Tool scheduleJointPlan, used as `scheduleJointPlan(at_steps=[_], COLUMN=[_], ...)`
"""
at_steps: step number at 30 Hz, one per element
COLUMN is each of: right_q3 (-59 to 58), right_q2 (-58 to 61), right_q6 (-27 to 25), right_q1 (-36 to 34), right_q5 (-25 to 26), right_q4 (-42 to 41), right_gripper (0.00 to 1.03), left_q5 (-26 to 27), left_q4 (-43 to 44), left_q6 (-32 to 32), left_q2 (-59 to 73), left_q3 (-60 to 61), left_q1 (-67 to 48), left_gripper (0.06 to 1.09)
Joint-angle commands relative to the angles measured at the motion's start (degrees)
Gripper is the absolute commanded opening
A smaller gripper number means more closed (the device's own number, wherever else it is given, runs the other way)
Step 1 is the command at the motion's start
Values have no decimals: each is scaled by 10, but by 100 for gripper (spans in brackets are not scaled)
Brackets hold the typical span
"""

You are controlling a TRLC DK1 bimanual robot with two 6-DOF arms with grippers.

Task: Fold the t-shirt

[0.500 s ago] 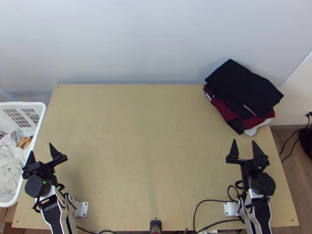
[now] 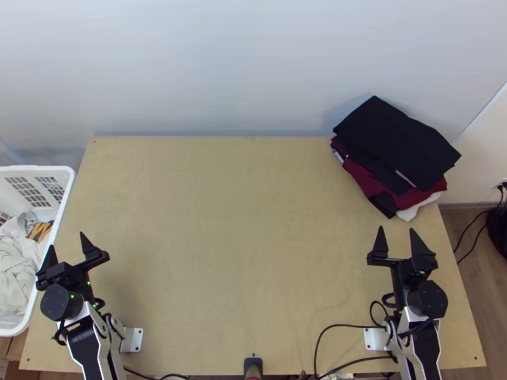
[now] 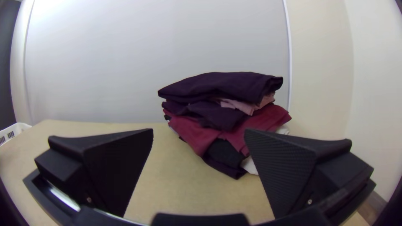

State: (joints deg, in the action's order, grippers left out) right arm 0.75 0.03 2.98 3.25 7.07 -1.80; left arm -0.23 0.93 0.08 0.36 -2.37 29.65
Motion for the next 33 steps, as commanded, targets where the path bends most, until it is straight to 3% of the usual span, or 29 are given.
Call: scheduleJointPlan(at_steps=[1, 19, 27, 33], right_q3=[-5, -4, -4, -4], right_q2=[-1, -1, -1, -1], right_q6=[2, 2, 2, 2], right_q1=[-3, -3, -3, -3], right_q5=[3, 2, 3, 3], right_q4=[9, 9, 9, 9], right_gripper=[98, 98, 98, 98], left_q5=[2, 7, 6, 8], left_q4=[-15, -17, -14, -181], left_q6=[8, -4, 25, 26], left_q2=[-4, -4, -4, 26], left_q3=[21, 21, 14, -124], left_q1=[3, -2, 92, 78], left_gripper=[105, 105, 105, 105])
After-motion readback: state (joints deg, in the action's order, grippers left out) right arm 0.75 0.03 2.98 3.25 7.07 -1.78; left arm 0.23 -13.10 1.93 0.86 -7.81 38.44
